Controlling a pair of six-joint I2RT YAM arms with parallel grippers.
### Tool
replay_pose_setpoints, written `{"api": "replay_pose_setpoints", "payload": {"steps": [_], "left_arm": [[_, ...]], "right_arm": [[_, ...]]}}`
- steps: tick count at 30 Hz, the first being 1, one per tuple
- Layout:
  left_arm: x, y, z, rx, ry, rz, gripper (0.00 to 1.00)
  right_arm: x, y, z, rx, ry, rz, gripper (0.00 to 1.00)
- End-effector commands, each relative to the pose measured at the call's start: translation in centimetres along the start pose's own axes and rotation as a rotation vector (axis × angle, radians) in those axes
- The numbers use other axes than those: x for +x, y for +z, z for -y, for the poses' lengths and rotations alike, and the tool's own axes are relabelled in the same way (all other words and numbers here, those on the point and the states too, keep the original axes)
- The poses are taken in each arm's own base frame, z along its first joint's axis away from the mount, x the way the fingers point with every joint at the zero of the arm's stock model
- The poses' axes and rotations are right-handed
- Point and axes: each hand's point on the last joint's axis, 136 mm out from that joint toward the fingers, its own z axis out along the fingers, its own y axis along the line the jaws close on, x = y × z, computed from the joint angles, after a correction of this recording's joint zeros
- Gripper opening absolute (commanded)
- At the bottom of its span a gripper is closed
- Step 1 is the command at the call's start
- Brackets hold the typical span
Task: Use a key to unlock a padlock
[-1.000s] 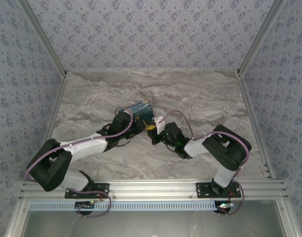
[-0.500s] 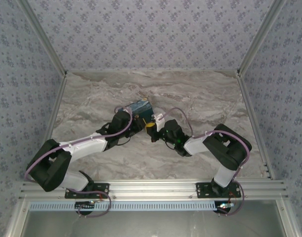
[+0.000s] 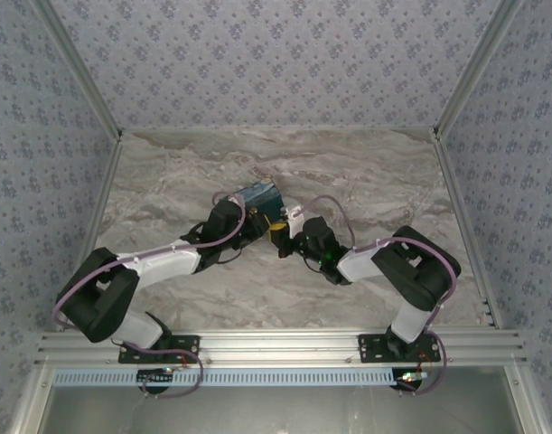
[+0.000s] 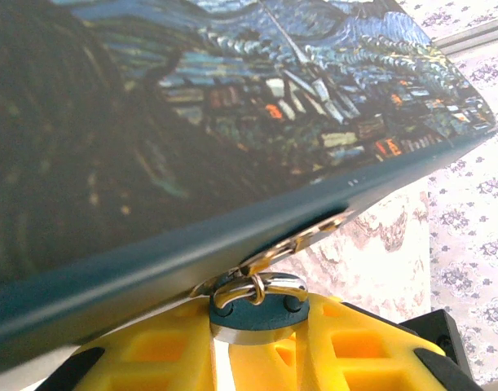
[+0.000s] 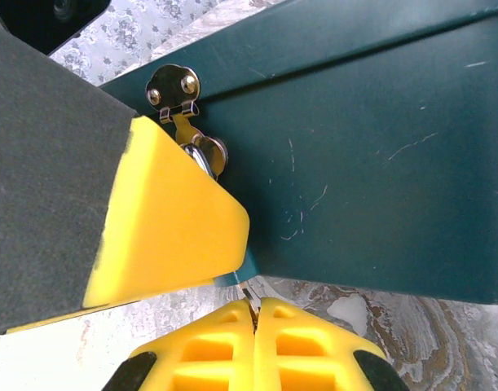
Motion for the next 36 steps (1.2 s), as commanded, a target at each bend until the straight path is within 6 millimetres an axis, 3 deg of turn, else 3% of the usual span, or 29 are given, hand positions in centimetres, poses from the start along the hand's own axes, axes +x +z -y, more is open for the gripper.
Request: {"api": "replay_pose_setpoints", "payload": {"steps": [1,6,12,20,27,36], "left_arm": [[2.3,0.4,2.3,0.084,0.014,-0.118,0.25],[1.9,0.1,2.1,0.059,0.035,-0.096,0.32],[1.4,-0.5,2.3,0.062,0.035,-0.072,0.47],[0.8,-2.6,2.0,0.037,0.056,-0.033,0.65],[-1.1,-6.0,3.5,0.082,0.142,0.053,0.77],[-5.5,-12.2,6.7,0.142,0.382,0.311,0.82]], "right_arm": [[-7.4,0.0,-4.0,-0.140,-0.023,0.228,0.00],[-4.5,-0.3,-2.2,-0.084,0.046,0.165,0.00],[-1.6,-1.1,-0.5,-0.024,0.137,0.103,0.00],[1.1,-1.4,-0.2,0.002,0.213,0.006,0.00],[2.5,-1.6,-0.7,-0.004,0.290,-0.027,0.00],[3.3,-1.3,-1.3,-0.008,0.389,-0.049,0.00]]}}
